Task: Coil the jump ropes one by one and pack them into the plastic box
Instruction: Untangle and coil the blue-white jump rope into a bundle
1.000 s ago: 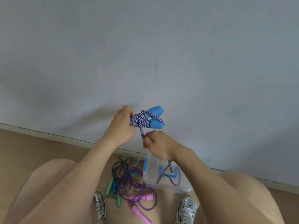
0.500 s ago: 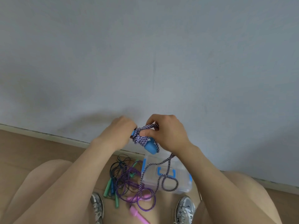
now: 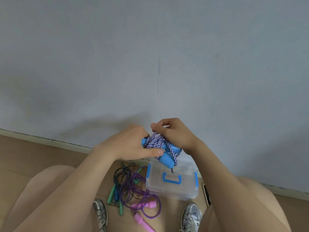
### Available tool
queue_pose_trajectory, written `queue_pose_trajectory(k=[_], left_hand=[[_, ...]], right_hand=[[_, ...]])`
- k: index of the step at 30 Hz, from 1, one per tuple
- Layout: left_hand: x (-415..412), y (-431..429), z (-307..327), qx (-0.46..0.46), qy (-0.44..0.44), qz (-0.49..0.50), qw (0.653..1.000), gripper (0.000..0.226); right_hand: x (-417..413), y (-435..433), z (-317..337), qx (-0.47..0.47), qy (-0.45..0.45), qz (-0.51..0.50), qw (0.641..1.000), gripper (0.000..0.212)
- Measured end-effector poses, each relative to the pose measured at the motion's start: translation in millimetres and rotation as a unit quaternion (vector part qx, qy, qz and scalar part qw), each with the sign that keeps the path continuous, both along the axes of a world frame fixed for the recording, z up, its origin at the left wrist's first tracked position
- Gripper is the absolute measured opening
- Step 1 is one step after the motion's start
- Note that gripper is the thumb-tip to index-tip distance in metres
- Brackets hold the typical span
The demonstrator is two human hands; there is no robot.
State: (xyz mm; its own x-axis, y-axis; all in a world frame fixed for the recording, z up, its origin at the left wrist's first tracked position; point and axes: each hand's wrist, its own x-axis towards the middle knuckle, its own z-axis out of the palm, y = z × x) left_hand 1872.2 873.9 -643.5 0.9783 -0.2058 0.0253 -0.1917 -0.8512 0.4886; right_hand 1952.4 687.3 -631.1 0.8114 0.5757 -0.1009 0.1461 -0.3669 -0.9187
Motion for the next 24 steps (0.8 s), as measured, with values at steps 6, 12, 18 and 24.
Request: queue_pose_trajectory(k=[6,12,18,24], left_hand=[[-6,6,21,-0.262,-0.039,0.022,0.964,0.067],[8,10,12,-0.360,-0.037,0.167,0.917,0.084],[15,2,-1,-0.226,-0.107,0.284,0.926,0.053],[23,5,-9,-0.124,-0.072,0.284,0.948,0.027]], right_hand=[[8,-14,19,0.208,0.276,0.036,0.938,0.020],[4,0,1,0.089,0.134,0.069,0.985,0.040],[-14,13,-11,-0.134,-0.012,0.095,0.986,0.052],[-25,13,-20,-0.220,-0.261,0.158,0.927,0.047]])
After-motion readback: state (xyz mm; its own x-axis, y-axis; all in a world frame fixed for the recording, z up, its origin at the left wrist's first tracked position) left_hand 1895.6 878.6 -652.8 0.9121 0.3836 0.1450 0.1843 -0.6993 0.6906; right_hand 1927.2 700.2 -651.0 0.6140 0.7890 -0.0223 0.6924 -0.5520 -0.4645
